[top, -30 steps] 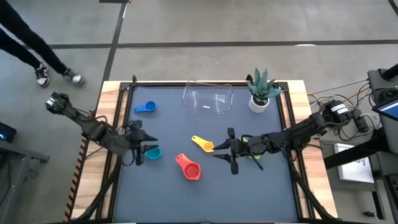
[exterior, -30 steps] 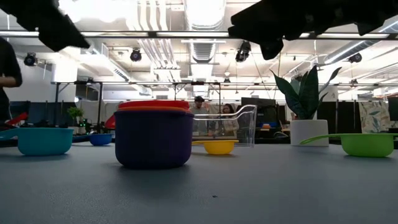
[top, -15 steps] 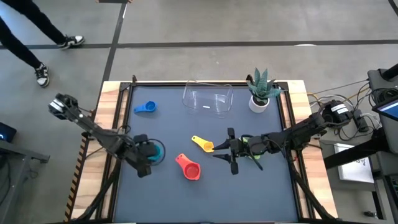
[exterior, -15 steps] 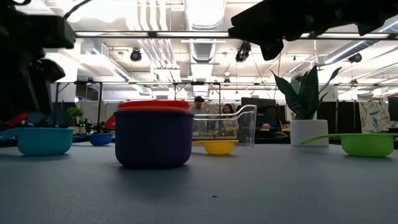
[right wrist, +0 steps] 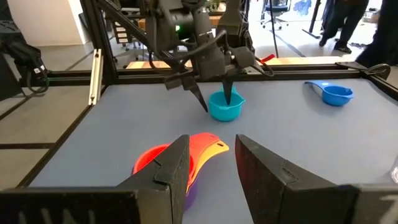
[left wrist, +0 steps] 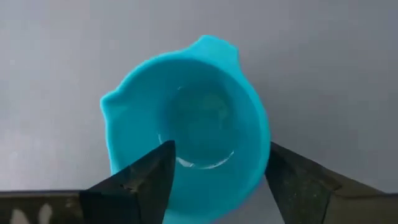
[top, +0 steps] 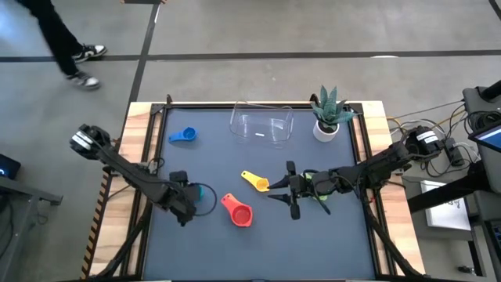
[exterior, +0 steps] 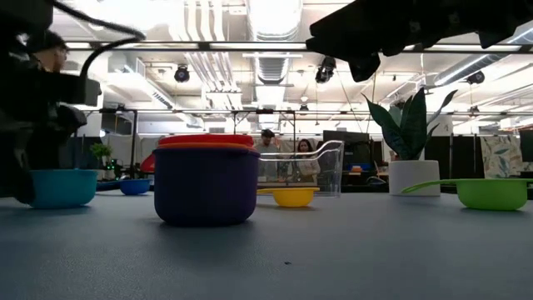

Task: Nest measuring cups in basket
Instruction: Stack the light blue measuring cup on top of the red measuring cup

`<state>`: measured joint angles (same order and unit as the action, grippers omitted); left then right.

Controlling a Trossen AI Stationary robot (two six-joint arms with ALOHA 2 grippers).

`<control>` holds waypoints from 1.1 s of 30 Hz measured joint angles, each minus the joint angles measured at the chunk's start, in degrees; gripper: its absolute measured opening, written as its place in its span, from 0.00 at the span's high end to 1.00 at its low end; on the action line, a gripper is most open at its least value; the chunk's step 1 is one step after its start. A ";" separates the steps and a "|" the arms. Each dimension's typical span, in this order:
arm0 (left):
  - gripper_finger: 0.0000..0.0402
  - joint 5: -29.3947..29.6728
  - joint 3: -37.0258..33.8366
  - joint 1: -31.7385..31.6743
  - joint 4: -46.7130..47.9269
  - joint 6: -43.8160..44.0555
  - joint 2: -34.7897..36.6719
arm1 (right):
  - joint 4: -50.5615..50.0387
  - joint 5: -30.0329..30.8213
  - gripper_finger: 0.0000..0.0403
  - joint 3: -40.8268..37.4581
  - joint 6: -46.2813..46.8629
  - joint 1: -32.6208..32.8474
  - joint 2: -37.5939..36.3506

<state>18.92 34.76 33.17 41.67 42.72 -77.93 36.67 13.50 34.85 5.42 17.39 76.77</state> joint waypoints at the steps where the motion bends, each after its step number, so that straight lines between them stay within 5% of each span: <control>1: 0.49 0.00 0.00 0.00 0.00 0.00 -0.60 | -0.02 0.00 0.71 0.00 -0.01 0.00 0.00; 10: 0.97 -1.35 5.12 -0.11 1.12 -6.82 -3.74 | -0.37 0.02 0.71 0.00 -0.07 0.00 0.02; 15: 0.99 1.33 13.41 -0.17 2.60 -11.93 -3.78 | -0.39 0.04 0.71 0.00 -0.66 0.00 0.02; 22: 1.00 3.03 28.50 0.02 1.08 -29.78 -5.26 | -0.37 0.25 0.71 -0.02 -1.55 0.00 0.04; 28: 1.00 -0.38 35.82 -0.13 -4.26 -45.83 -11.79 | -0.41 2.60 0.71 -0.02 -1.60 0.00 0.04; 33: 1.00 -2.46 39.87 -1.07 -2.73 -51.00 -18.16 | -0.57 2.62 0.71 -0.02 -1.62 0.24 -0.04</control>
<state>16.46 74.63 32.10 38.94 -8.28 -96.10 36.10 16.12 34.83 3.79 17.63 76.73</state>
